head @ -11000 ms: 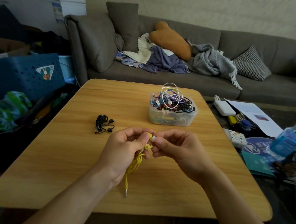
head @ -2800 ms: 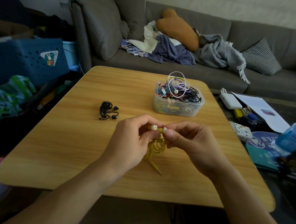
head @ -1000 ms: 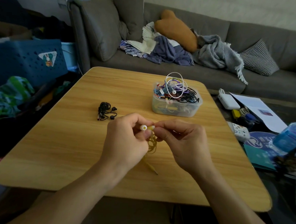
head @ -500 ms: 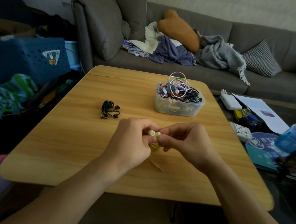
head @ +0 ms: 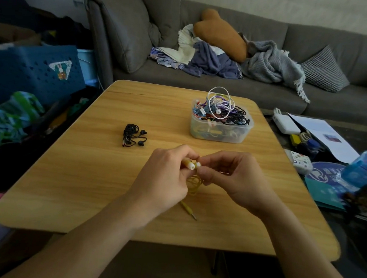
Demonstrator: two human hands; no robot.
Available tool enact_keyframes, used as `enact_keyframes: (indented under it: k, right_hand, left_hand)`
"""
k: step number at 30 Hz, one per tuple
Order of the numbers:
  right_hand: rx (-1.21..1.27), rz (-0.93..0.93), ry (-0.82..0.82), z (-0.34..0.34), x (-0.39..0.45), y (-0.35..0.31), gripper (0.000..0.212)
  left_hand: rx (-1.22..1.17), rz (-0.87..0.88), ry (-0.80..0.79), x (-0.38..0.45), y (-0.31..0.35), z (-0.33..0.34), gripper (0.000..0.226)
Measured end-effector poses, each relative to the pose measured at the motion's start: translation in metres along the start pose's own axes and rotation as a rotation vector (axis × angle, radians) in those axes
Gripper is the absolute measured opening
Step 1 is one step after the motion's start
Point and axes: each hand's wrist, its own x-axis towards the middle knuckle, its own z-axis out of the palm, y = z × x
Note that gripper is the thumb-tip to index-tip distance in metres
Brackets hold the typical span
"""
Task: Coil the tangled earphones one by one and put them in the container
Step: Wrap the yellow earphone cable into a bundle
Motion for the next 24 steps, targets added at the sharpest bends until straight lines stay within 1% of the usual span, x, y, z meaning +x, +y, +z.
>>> enact_keyframes:
  k: [4,7,10,15,21,24]
  right_hand:
    - [0.0,-0.071,0.078,0.002,0.002,0.002,0.015]
    - [-0.004,-0.116,0.092,0.004,0.001,0.0,0.013]
    - [-0.004,-0.153,0.1,0.005,0.001,-0.002,0.015]
    - [-0.003,-0.198,0.076,0.008,0.0,0.0,0.012]
    - [0.041,-0.213,0.038,0.009,0.002,0.001,0.011]
    - [0.094,-0.211,0.01,0.009,0.001,0.001,0.01]
  left_hand:
    - [-0.116,-0.045,0.021,0.002,-0.004,0.001,0.022]
    - [-0.259,-0.111,0.02,0.004,-0.007,0.0,0.023]
    - [-0.409,-0.177,-0.015,0.004,-0.008,-0.001,0.024]
    - [-0.455,-0.208,-0.058,0.005,-0.009,-0.004,0.02]
    - [-0.586,-0.362,-0.126,0.005,-0.008,-0.008,0.013]
    - [-0.631,-0.385,-0.15,0.006,-0.008,-0.01,0.011]
